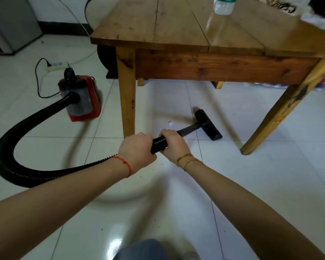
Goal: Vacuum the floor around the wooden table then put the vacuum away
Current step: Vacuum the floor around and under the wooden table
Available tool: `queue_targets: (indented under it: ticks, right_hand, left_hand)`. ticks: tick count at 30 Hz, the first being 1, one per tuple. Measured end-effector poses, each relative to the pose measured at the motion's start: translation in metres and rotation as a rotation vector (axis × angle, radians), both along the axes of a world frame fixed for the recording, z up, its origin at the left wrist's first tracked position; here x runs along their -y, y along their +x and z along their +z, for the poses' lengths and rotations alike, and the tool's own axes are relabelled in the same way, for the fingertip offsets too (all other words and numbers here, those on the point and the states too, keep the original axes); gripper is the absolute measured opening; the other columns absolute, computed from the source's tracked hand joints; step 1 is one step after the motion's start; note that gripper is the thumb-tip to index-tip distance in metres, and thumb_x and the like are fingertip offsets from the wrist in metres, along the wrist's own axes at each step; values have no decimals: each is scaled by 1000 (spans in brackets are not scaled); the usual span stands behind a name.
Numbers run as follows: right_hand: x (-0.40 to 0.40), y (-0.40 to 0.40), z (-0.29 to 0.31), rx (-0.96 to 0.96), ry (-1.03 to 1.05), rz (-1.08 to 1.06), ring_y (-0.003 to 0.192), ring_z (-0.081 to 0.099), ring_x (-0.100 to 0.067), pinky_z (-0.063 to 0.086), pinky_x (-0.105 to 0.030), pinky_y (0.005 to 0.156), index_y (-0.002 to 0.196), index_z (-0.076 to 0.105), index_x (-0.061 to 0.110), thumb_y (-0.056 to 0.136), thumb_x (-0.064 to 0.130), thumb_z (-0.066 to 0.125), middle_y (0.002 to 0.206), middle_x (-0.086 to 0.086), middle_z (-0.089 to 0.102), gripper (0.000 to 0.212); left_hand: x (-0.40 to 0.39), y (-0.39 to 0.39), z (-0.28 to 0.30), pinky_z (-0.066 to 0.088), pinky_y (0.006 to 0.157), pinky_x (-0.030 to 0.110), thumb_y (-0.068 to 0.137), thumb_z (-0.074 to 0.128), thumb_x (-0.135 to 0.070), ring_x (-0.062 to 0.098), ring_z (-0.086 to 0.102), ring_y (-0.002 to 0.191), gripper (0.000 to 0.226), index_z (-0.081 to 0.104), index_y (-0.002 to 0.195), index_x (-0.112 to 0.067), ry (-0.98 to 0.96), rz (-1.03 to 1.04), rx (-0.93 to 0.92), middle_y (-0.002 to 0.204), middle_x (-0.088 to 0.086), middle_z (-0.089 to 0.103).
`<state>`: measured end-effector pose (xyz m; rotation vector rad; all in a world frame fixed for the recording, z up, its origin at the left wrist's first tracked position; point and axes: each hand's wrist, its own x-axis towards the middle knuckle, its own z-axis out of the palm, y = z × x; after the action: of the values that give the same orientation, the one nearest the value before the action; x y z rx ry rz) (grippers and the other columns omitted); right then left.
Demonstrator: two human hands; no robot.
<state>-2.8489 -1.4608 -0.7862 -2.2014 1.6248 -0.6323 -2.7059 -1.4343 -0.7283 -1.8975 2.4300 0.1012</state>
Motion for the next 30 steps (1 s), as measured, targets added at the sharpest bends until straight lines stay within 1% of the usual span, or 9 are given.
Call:
queue_targets:
  ticks: [5,9,12,16,18,21,24,27,30]
  right_hand:
    - [-3,47,7,7,15,26,88,54,-24,42,-27,70,88,55,8,77,10,70,91,-9,63,18]
    - [-1,63,3,-25,28,43,86,54,-22,47,-28,72,88,54,13,75,14,73,91,-7,62,23]
    - [3,57,-6,-65,31,61,84,51,-18,50,-30,74,88,53,15,74,22,75,91,-5,62,27]
    - [19,30,-17,-110,10,59,84,52,-19,50,-30,70,89,52,13,75,18,72,91,-5,62,25]
    - [31,13,-23,-136,2,39,89,55,-22,50,-31,69,89,53,11,76,12,67,92,-6,61,19]
    - [53,-16,-34,-175,15,12,97,54,-26,53,-38,76,89,53,7,80,6,62,100,-13,57,12]
    - [78,-48,-43,-188,9,-7,111,54,-29,53,-36,84,93,55,4,82,2,61,112,-19,57,13]
    - [109,-77,-49,-198,26,-45,102,57,-30,53,-34,84,99,57,2,81,0,60,105,-16,58,18]
    - [137,-102,-52,-248,73,-87,98,56,-28,52,-37,84,92,56,2,82,1,59,101,-15,56,11]
  left_hand:
    - [-10,42,9,26,39,20,78,60,-41,10,42,45,17,56,75,-24,-51,86,9,58,-6,47]
    - [-16,58,6,26,40,21,74,60,-34,11,41,46,16,49,71,-23,-29,115,7,58,-5,44]
    - [-16,52,-4,27,41,21,74,59,-29,11,40,46,11,50,73,-23,-25,110,-20,57,-6,44]
    - [-3,24,-23,33,48,23,79,57,-24,14,42,50,6,52,78,-20,-27,110,-67,59,-6,40]
    - [9,7,-32,37,53,25,80,55,-21,17,47,58,8,59,87,-19,-6,106,-104,65,-5,46]
    - [34,-24,-45,38,54,26,81,55,-17,18,48,61,15,61,94,-19,37,93,-156,73,-3,53]
    - [63,-58,-53,38,53,26,83,56,-15,18,49,62,10,59,93,-14,67,89,-180,74,0,52]
    - [95,-89,-61,37,54,26,85,56,-13,20,57,70,14,58,98,-12,87,65,-161,88,4,61]
    - [124,-115,-71,39,58,27,85,56,-9,21,63,82,22,58,106,-9,98,39,-148,98,5,63]
